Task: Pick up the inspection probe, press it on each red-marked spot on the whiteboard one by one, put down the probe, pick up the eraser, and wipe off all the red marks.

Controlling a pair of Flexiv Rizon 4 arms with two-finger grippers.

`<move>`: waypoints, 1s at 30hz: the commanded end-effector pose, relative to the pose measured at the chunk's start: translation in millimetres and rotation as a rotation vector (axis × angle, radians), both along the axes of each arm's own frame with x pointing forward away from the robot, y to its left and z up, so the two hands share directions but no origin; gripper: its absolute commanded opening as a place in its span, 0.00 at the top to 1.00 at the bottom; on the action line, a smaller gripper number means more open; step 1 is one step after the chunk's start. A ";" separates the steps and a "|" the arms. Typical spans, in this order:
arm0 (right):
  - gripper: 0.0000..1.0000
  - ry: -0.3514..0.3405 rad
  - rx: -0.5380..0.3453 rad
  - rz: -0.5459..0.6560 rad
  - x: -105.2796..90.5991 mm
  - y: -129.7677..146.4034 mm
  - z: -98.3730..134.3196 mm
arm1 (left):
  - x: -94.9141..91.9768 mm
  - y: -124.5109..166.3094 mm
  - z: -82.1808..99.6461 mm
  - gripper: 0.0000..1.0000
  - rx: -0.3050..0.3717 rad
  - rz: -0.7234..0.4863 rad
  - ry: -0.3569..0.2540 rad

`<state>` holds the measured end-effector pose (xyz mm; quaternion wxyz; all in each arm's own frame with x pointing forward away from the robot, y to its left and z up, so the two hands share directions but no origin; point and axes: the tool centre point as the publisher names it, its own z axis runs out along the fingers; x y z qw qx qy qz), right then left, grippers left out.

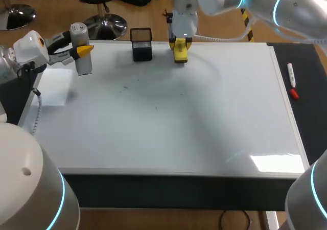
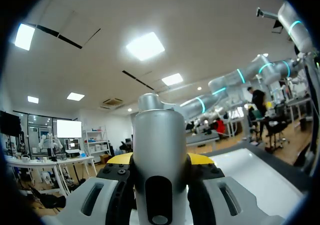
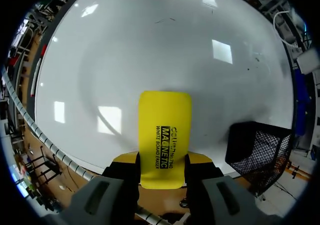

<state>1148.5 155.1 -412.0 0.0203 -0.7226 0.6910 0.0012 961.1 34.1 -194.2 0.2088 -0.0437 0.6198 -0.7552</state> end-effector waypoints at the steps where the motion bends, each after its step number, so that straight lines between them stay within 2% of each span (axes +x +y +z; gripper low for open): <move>1: 1.00 -0.023 -0.009 0.001 -5.2 1.1 -2.3 | -1.0 -0.5 1.2 1.00 0.000 0.004 -0.002; 18: 1.00 -0.035 -0.011 -0.033 -9.4 -1.9 -9.5 | -1.0 -0.5 1.2 1.00 0.000 0.004 -0.002; 19: 0.85 -0.035 -0.012 -0.035 -9.4 -2.1 -9.4 | -1.0 -0.5 1.2 1.00 0.000 0.004 -0.002; 20: 0.54 -0.036 -0.014 -0.040 -9.2 -2.7 -9.0 | -1.0 -0.5 1.2 1.00 0.000 0.004 -0.002; 21: 0.00 -0.036 -0.013 -0.041 -8.9 -3.4 -8.4 | -1.0 -0.5 1.2 1.00 0.000 0.004 -0.002; 30: 0.00 -0.043 0.016 -0.108 -11.3 -18.3 3.4 | -1.0 -0.5 1.2 1.00 0.000 0.004 -0.002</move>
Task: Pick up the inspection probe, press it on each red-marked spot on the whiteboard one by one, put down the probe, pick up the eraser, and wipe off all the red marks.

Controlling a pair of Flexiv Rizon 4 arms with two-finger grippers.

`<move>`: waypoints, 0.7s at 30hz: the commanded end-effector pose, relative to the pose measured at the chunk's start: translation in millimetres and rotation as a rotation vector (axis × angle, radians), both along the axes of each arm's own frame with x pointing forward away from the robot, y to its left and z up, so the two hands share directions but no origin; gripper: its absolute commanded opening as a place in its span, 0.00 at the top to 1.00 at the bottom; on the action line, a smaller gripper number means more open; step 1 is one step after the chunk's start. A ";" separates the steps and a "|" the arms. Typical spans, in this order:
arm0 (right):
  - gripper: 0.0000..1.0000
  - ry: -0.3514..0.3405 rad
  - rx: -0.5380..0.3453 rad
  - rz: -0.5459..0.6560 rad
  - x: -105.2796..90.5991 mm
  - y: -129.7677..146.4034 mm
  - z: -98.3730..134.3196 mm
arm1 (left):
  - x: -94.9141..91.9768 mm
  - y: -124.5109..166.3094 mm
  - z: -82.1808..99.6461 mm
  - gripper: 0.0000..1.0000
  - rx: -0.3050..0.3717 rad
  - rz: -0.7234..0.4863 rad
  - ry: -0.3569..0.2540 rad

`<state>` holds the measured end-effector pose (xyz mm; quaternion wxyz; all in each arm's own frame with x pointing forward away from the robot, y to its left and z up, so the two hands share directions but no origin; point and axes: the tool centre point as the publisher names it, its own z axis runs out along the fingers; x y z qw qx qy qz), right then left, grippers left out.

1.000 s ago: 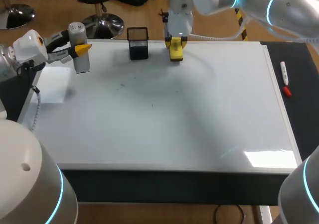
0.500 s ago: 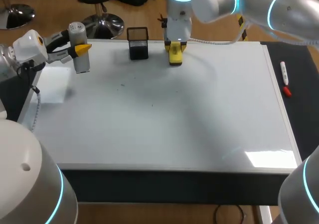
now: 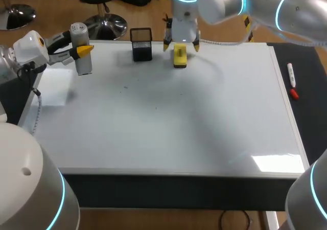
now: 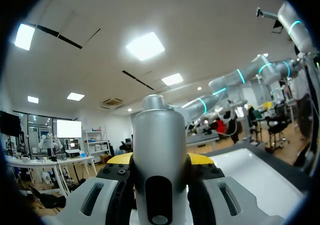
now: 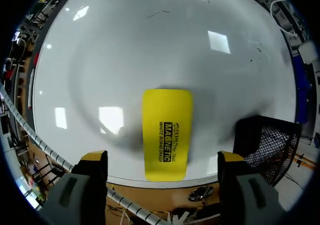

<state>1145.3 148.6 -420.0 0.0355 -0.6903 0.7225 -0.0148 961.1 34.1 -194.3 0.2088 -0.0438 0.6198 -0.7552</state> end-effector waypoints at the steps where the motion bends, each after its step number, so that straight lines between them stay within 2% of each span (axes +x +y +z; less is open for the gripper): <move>1: 0.00 0.001 0.029 -0.029 -9.5 -14.9 14.5 | -1.0 -0.5 1.2 1.00 0.000 0.004 -0.002; 8: 0.00 0.049 0.143 -0.180 -15.6 -44.7 39.3 | -1.0 -0.5 1.2 1.00 0.000 0.004 -0.002; 11: 0.00 0.064 0.245 -0.213 -16.7 -57.9 54.6 | -1.0 -0.5 1.2 1.00 0.000 0.004 -0.002; 15: 0.00 0.071 0.303 -0.307 -15.0 -72.3 74.6 | -1.0 -0.5 1.2 1.00 0.000 0.004 -0.002; 19: 0.00 0.084 0.323 -0.431 -12.8 -83.0 97.0 | -1.0 -0.5 1.2 1.00 0.000 0.004 -0.002; 21: 0.00 0.096 0.350 -0.446 -11.8 -87.1 106.8 | -1.0 -0.5 1.2 1.00 0.000 0.004 -0.002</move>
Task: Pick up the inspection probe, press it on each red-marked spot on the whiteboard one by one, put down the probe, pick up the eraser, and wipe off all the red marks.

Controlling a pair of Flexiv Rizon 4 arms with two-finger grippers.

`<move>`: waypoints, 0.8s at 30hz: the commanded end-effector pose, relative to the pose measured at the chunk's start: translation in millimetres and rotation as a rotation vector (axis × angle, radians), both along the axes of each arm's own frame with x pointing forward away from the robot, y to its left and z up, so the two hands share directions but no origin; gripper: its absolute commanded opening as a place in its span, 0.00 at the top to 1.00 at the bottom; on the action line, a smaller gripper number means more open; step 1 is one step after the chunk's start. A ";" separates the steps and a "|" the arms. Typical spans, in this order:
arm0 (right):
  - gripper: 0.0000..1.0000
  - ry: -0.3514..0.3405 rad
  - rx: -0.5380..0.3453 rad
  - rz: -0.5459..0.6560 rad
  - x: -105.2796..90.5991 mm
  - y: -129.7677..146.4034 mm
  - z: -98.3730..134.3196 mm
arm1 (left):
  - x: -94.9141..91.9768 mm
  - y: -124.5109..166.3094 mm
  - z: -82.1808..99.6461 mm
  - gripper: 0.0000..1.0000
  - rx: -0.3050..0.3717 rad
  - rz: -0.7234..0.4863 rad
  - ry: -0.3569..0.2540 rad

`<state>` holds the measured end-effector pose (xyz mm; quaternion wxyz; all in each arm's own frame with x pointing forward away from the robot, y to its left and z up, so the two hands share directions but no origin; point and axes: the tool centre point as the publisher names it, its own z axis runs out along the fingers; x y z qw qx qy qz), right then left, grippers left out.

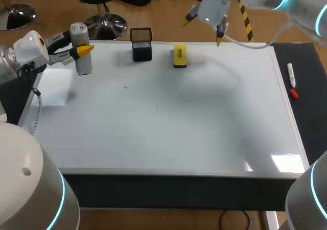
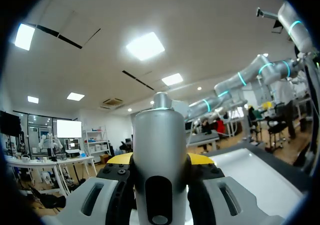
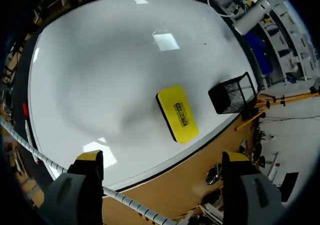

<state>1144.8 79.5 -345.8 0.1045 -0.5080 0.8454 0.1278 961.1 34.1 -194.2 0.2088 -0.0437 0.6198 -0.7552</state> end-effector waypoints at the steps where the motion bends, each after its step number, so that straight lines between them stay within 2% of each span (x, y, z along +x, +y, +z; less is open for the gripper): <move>1: 0.00 0.004 0.013 -0.055 -10.9 -20.0 37.2 | -0.9 -0.5 1.2 1.00 0.000 0.004 -0.002; 4: 0.00 0.039 0.004 -0.124 -8.8 -24.4 48.3 | -0.9 -0.5 1.2 1.00 0.000 0.004 -0.002; 5: 0.00 0.027 0.024 -0.122 -8.8 -26.1 52.2 | -0.9 -0.5 1.2 1.00 0.000 0.004 -0.002; 9: 0.00 0.076 0.055 -0.201 -8.8 -32.5 66.9 | -0.9 -0.5 1.2 1.00 0.000 0.004 -0.002; 15: 0.00 0.185 0.055 -0.347 -5.9 -43.0 82.4 | -0.9 -0.5 1.2 1.00 0.000 0.004 -0.002; 24: 0.00 0.250 0.152 -0.404 -8.3 -59.2 100.1 | -0.9 -0.5 1.2 1.00 0.000 0.004 -0.002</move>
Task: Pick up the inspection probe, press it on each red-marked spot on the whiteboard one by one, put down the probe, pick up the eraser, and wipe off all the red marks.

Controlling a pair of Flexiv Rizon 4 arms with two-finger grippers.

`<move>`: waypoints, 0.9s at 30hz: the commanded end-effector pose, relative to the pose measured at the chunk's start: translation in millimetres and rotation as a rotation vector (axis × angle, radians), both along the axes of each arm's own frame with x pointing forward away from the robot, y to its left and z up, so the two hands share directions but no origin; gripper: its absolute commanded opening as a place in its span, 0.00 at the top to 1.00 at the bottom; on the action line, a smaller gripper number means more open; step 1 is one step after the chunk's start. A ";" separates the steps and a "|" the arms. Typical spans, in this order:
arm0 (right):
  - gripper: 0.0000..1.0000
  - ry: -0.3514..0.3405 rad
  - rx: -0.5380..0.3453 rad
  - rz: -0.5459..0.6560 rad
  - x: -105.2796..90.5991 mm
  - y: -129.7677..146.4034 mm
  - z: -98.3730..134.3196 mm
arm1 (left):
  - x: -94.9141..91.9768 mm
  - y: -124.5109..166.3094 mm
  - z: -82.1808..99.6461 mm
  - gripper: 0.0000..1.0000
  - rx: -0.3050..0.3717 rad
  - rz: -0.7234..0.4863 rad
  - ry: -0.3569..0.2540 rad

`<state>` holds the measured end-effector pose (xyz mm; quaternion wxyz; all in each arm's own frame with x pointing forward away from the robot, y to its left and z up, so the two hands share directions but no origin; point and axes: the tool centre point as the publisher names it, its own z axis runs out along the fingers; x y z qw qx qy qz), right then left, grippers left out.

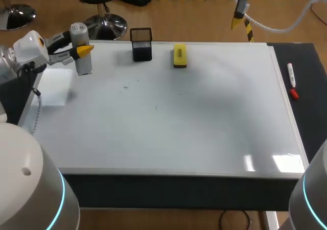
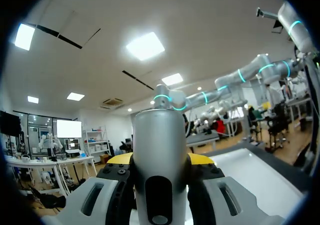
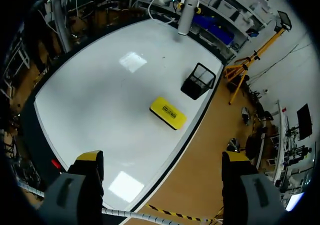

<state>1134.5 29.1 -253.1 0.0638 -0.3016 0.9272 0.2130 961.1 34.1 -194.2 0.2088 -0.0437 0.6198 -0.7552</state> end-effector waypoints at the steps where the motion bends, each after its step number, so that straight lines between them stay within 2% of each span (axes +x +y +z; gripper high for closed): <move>1: 0.00 0.014 0.035 -0.002 1.9 -11.0 8.7 | -0.9 -0.5 1.2 1.00 0.000 0.004 -0.002; 11: 0.00 0.029 0.129 -0.050 -9.2 -30.1 14.8 | -0.9 -0.5 1.2 1.00 0.000 0.004 -0.002; 15: 0.00 -0.005 0.153 -0.033 -16.2 -35.6 18.3 | -0.9 -0.5 1.2 1.00 0.000 0.004 -0.002; 17: 0.00 0.024 0.111 -0.059 -19.7 -37.5 19.0 | -0.9 -0.5 1.2 1.00 0.000 0.004 -0.002; 18: 0.00 -0.009 0.117 -0.024 -22.6 -38.1 19.7 | -0.9 -0.5 1.2 1.00 0.000 0.004 -0.002; 27: 0.00 -0.009 0.117 -0.024 -22.6 -38.1 19.7 | -0.9 -0.5 1.2 1.00 0.000 0.004 -0.002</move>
